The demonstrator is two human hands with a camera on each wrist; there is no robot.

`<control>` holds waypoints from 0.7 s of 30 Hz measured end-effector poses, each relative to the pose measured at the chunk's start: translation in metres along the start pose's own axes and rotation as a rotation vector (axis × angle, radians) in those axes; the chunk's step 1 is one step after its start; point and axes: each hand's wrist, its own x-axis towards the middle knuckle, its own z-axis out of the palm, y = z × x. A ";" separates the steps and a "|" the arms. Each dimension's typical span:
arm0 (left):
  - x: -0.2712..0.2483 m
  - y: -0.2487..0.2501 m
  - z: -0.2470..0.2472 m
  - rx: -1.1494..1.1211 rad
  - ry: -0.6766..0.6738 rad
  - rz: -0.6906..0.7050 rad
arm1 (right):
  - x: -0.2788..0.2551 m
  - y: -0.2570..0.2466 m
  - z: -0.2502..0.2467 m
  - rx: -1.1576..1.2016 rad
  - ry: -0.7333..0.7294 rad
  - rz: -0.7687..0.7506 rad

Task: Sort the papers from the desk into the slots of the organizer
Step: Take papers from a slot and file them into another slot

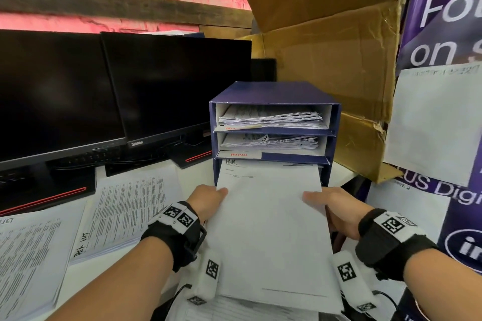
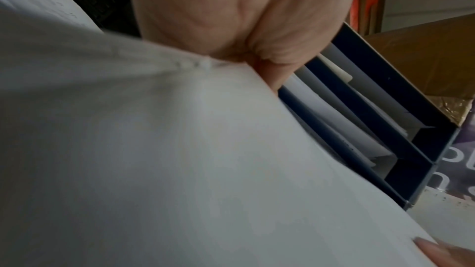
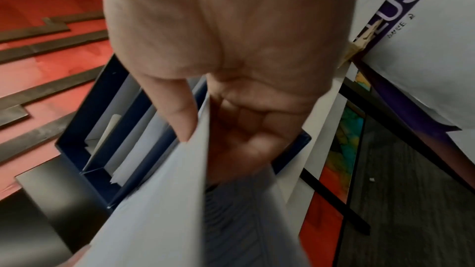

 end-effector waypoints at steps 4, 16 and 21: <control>-0.002 -0.002 -0.001 -0.117 -0.012 -0.044 | 0.004 -0.002 0.003 -0.039 0.103 -0.119; -0.007 0.008 0.002 0.148 0.028 0.010 | -0.006 -0.005 -0.001 -0.187 -0.031 0.058; -0.005 0.005 0.005 -0.066 -0.006 -0.108 | -0.005 -0.002 -0.014 -0.147 0.101 -0.059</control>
